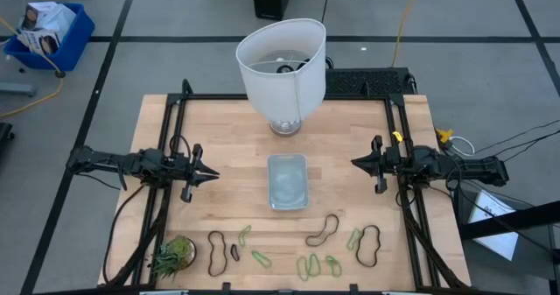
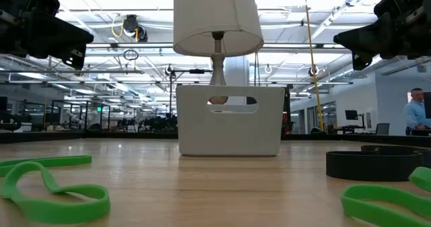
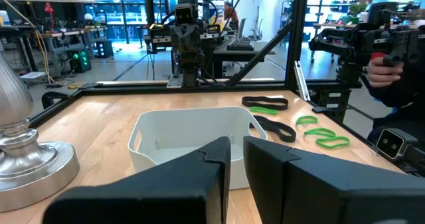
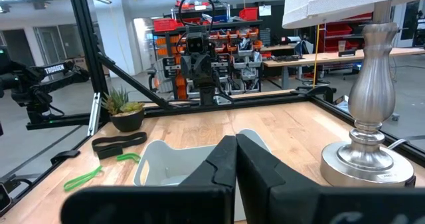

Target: Pick and place rubber bands into bin

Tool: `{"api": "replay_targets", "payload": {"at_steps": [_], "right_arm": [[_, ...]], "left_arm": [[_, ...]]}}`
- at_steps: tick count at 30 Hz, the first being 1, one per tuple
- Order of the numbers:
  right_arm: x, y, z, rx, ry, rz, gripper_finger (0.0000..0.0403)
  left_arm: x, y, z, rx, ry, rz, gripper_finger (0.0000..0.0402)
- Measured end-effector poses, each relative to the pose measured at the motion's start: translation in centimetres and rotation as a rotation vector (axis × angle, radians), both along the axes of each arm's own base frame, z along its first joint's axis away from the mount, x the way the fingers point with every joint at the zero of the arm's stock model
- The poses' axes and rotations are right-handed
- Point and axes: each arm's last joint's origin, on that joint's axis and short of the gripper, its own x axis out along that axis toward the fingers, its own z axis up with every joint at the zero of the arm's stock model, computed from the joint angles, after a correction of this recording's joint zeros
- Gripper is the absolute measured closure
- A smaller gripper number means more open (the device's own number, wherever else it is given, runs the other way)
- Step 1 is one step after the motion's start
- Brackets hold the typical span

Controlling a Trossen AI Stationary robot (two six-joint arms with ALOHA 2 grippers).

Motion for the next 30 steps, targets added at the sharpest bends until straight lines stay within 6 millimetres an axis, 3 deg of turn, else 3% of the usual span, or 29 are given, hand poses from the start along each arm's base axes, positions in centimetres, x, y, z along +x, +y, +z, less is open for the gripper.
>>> {"api": "replay_targets", "payload": {"at_steps": [17, 30], "right_arm": [[0.00, 0.00, 0.04, 0.000, -0.005, 0.000, 0.0399], [0.00, 0.00, 0.04, -0.085, 0.000, -0.008, 0.0399]], "left_arm": [[0.01, 0.14, 0.51, 0.052, -0.058, 0.049, 0.0350], [-0.01, 0.15, 0.86, -0.242, -0.062, 0.043, 0.0350]]}}
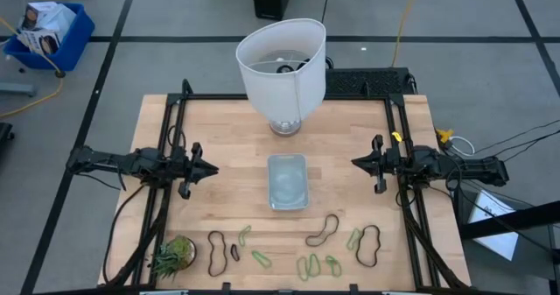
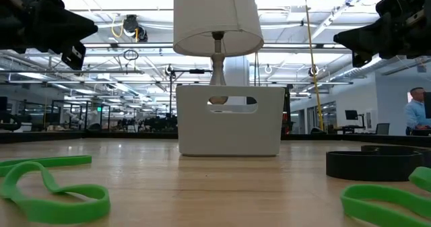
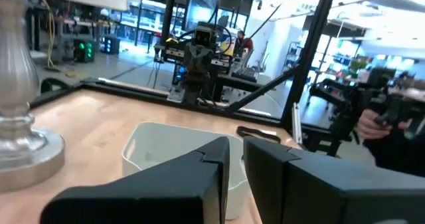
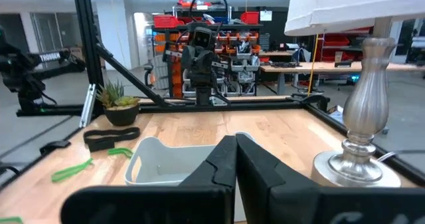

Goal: Pick and place rubber bands into bin
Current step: Put the black rubber band into the gray bin

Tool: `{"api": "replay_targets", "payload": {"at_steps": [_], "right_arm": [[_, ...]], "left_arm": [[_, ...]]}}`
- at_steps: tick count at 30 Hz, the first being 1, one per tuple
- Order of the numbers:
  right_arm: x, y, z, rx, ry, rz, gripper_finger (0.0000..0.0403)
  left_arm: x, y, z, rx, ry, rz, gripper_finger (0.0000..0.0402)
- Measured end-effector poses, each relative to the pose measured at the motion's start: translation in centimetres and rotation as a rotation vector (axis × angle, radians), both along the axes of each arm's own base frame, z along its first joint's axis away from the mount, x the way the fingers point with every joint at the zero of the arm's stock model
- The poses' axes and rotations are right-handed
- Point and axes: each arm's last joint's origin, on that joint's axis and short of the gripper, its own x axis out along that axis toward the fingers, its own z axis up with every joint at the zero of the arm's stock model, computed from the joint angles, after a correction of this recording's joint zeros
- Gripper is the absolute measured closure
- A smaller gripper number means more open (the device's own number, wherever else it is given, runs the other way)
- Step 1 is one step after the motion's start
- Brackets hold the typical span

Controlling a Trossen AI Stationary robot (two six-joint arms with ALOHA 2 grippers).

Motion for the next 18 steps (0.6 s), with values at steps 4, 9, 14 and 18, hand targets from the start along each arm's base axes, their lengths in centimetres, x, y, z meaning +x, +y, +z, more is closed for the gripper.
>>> {"api": "replay_targets", "payload": {"at_steps": [4, 9, 14, 18], "right_arm": [[0.0, 0.0, 0.0, -0.011, 0.000, -0.003, 0.0399], [0.0, 0.0, 0.0, -0.021, 0.001, -0.001, 0.0399], [0.0, 0.0, 0.0, -0.020, 0.001, 0.000, 0.0399], [0.0, 0.0, 0.0, -0.037, 0.002, -0.002, 0.0399]], "left_arm": [[0.0, 0.0, 0.0, -0.074, 0.007, -0.006, 0.0350], [0.0, 0.1, 0.2, -0.061, -0.018, 0.039, 0.0350], [0.0, 0.2, 0.3, 0.094, -0.035, 0.061, 0.0350], [-0.3, -0.1, 1.5, 0.149, -0.178, -0.032, 0.0350]]}}
